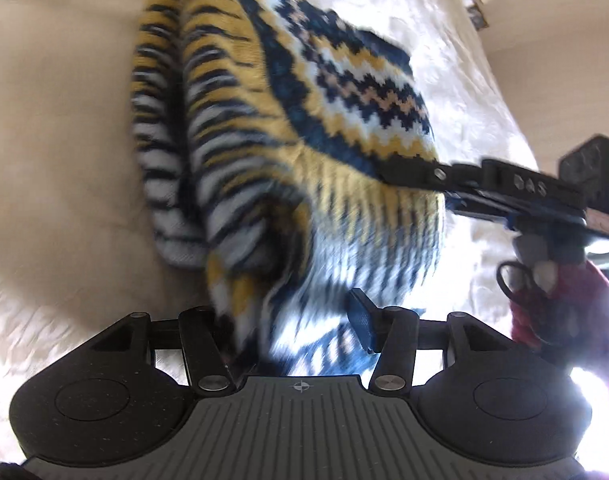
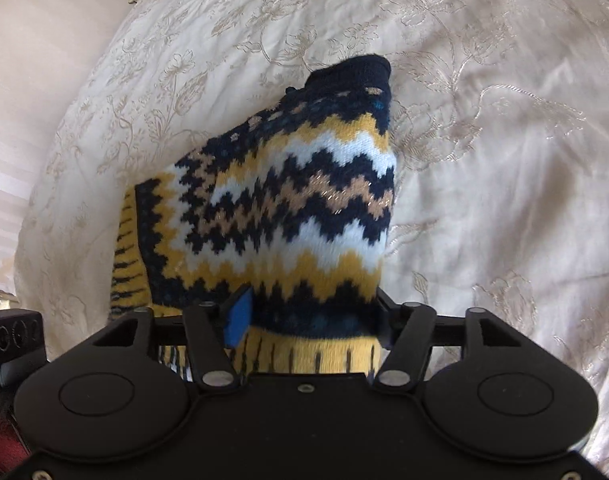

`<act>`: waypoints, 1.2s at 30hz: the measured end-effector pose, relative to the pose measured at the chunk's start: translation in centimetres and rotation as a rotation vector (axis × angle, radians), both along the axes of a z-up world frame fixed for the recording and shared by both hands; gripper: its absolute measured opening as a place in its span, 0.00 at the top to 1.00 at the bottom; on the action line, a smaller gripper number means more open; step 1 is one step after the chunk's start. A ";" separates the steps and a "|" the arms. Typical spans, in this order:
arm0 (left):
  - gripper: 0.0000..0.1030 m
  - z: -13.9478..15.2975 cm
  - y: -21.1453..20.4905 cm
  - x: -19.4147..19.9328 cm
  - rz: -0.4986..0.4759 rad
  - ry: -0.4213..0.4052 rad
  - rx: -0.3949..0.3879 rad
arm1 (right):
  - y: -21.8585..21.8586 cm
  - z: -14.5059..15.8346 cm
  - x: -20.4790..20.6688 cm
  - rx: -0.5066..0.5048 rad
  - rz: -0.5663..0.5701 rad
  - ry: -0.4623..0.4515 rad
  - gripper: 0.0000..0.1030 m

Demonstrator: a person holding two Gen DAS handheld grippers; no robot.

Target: Fold small clothes

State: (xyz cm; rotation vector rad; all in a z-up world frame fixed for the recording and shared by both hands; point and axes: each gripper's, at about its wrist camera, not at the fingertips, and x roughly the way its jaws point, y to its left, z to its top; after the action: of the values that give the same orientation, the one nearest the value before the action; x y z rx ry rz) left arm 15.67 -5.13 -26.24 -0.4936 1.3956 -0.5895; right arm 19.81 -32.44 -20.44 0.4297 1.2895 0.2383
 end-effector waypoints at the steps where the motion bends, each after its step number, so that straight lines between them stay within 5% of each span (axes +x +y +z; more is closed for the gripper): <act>1: 0.51 0.4 0.4 -0.4 0.018 -0.014 0.017 | 0.0 0.1 -0.2 -0.006 0.003 -0.007 0.29; 10: 0.50 8.0 2.7 -4.8 0.055 -0.277 0.182 | -1.8 2.1 -3.7 -0.005 -0.050 -0.135 0.19; 16: 0.50 12.4 2.3 -4.2 0.068 -0.396 0.169 | -3.5 2.7 -5.4 -0.020 -0.114 -0.175 0.18; 26: 0.50 9.0 -4.1 3.2 0.075 -0.461 0.223 | -4.9 2.5 -6.6 -0.050 -0.160 -0.163 0.14; 32: 0.50 4.3 -2.3 4.4 0.084 -0.344 0.367 | -4.3 2.9 -5.8 -0.081 -0.165 -0.178 0.12; 36: 0.49 3.9 -0.6 3.6 0.085 -0.340 0.336 | -3.7 3.2 -4.3 -0.110 -0.179 -0.204 0.09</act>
State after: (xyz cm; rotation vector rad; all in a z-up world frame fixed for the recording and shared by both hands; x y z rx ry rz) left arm 19.28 -5.74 -22.31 -0.1707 1.1128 -0.3400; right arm 15.47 -36.19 -17.26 0.4131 1.0516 0.0580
